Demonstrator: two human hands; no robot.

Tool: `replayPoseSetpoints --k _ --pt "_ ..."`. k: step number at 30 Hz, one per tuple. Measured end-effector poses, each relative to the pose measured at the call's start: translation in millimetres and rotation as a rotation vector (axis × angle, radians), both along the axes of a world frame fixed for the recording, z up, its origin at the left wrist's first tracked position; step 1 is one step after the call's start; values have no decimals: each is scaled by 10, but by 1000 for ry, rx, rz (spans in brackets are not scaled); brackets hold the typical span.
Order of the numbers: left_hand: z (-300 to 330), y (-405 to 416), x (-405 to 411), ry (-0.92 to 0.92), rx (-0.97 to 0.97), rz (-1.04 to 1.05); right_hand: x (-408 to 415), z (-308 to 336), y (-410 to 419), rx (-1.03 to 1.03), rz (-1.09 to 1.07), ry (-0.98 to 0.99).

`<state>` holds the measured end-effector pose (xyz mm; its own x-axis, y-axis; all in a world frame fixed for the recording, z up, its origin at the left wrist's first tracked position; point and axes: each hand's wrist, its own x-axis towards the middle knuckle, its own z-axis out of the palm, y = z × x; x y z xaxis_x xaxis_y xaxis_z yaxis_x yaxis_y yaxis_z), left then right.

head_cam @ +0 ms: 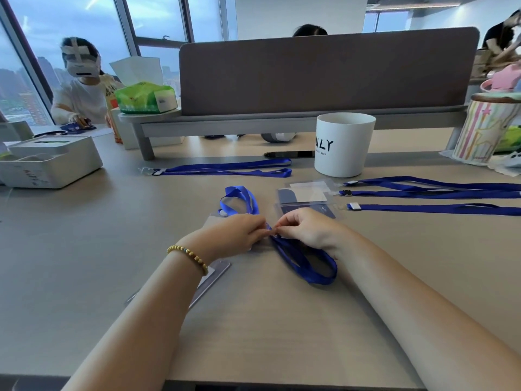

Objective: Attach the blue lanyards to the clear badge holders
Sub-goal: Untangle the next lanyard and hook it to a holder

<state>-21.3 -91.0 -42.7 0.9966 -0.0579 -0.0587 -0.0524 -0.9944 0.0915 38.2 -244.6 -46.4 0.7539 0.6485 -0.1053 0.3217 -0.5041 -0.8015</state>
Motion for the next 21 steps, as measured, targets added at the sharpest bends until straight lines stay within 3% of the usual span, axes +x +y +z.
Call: replayPoseSetpoints --k 3,6,10,14,16,21 --pt "18 -50 -30 -64 112 -20 -6 -7 25 -43 -2 -53" --pt "-12 -93 -43 -68 84 -51 -16 20 54 -113 21 -109" --pt "-12 -94 -47 -52 139 -28 -42 66 73 -177 48 -57" --pt "-48 -131 -48 -109 243 -105 -64 15 75 -140 47 -86" --pt "-72 -163 -52 -52 323 -88 -70 -21 71 -119 44 -113" --pt "-128 -182 -30 -23 293 10 -79 -77 88 -56 28 -154"
